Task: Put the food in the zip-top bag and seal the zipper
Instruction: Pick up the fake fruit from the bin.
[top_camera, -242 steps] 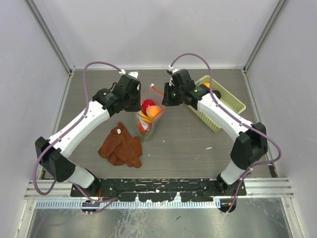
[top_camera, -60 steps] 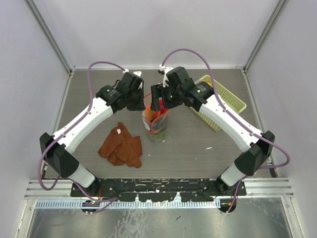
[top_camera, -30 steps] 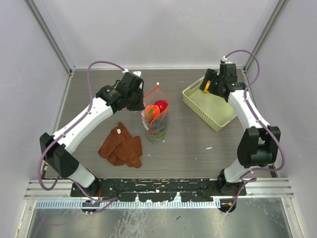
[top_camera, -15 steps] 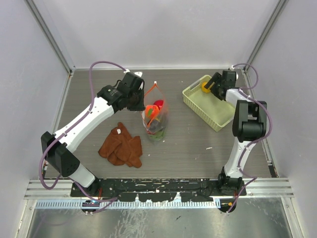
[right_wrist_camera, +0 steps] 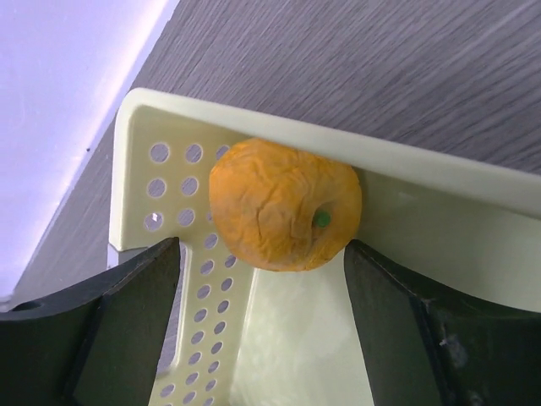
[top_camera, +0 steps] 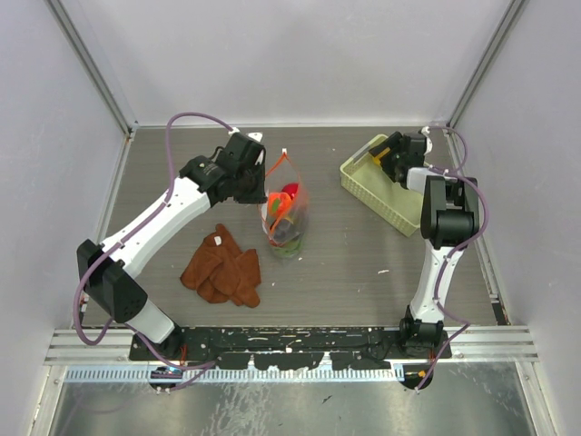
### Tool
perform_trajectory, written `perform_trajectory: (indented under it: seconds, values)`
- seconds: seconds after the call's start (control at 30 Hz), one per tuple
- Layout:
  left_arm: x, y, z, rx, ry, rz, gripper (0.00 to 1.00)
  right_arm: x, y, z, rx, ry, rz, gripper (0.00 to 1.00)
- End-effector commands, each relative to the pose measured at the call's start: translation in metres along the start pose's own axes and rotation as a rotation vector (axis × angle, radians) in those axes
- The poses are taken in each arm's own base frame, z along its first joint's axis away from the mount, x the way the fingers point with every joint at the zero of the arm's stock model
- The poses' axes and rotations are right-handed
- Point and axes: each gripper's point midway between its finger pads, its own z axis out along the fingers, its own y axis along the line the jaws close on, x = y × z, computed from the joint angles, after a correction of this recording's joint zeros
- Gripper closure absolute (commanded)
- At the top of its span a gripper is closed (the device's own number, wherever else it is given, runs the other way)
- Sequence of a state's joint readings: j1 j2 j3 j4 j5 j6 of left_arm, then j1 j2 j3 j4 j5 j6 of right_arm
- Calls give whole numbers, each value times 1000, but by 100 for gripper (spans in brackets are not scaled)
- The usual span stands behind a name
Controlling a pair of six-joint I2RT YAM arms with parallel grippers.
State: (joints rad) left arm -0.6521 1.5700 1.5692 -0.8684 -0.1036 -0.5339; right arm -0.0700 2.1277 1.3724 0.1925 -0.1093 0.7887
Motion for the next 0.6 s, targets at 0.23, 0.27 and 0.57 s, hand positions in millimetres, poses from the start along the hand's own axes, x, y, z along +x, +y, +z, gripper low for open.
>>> perform_trajectory:
  seconds: [0.23,0.27,0.57]
  values:
    - [-12,-6,-5,31,-36,4,100,-20,-15,6,23,-158,165,18]
    - [-12,-5,-5,30,-35,3,100,-19,-16,7,19,-157,172,18]
    - [-12,-5,-5,29,-35,2,100,-5,-19,16,-5,-97,175,28]
